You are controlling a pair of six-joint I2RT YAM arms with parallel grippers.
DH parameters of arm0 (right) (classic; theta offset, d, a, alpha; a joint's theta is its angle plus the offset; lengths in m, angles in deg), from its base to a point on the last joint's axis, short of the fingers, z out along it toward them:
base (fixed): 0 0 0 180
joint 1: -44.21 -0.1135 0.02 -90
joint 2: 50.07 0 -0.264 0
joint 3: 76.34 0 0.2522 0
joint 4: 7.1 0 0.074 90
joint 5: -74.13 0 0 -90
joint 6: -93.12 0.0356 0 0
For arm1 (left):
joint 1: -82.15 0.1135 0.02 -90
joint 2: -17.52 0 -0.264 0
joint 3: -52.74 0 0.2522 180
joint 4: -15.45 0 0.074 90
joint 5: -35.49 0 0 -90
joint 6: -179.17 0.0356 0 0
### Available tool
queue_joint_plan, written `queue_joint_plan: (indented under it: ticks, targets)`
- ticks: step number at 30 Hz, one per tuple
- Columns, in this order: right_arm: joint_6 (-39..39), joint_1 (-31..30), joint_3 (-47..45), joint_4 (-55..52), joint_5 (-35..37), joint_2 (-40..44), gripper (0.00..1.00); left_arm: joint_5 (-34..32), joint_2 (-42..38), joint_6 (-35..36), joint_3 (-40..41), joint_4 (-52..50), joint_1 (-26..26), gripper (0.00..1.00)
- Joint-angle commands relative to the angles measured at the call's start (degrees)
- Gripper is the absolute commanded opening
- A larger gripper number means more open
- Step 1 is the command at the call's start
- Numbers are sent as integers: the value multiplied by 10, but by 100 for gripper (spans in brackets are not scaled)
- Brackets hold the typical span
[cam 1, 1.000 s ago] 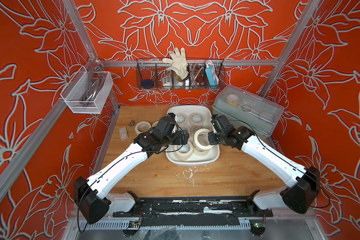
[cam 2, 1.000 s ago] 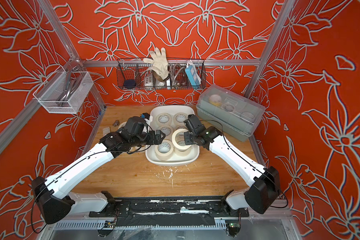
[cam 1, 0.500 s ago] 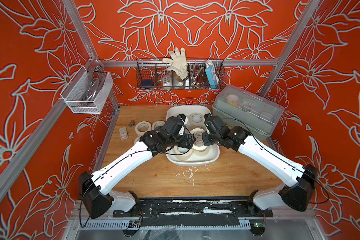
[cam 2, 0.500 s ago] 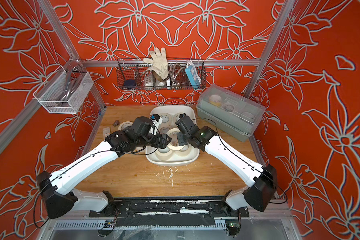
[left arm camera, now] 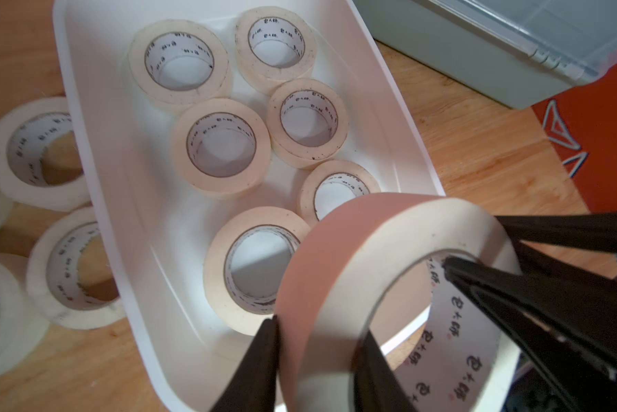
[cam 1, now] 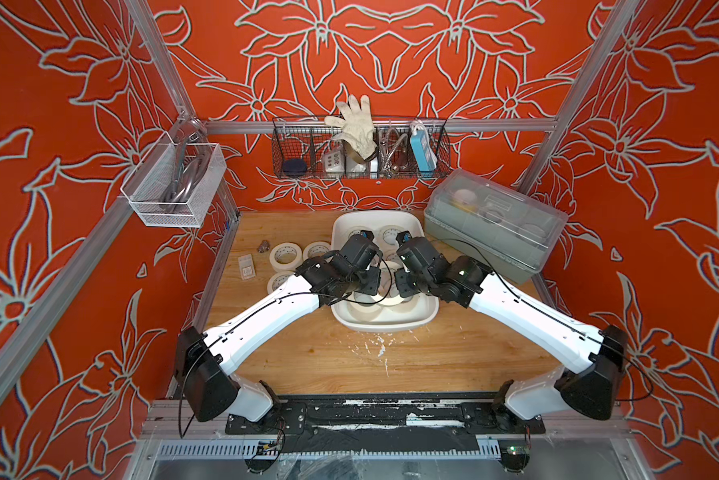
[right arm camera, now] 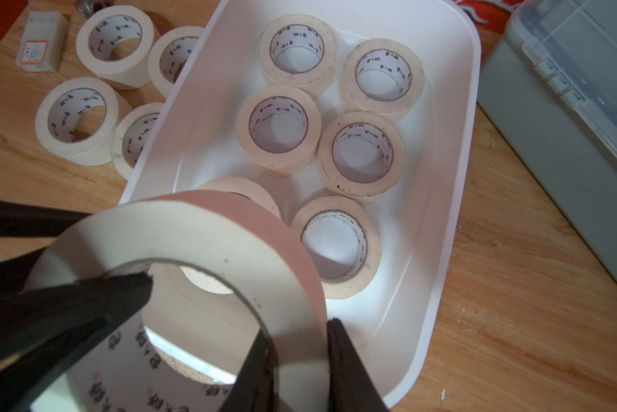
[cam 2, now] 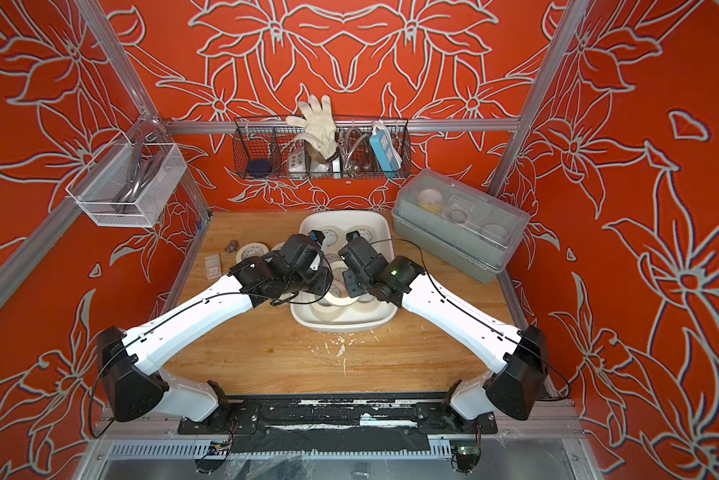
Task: Take out the art tape in the storage box
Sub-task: Pick up the art tape from the storage box, then place the art tape at the center of the board.
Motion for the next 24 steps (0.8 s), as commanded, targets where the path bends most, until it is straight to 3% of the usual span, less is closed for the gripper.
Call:
queue_joint_plan:
  ticks: [1, 4, 7, 14, 24]
  targets:
    - [-5, -3, -5, 24, 8, 23, 24, -4, -10, 1, -2, 1, -2, 15]
    - [-11, -3, -19, 40, 2, 40, 47, -14, -16, -5, 3, 1, -1, 6]
    - [-20, -3, -33, 57, -5, 60, 61, -31, -29, -22, 17, 9, 1, 1]
    - [-28, 0, -54, 69, 3, 88, 67, -105, -106, -127, 97, 22, 51, 0]
    - [9, 33, -85, 88, -48, 68, 67, -137, -257, -242, 287, 25, 205, 0]
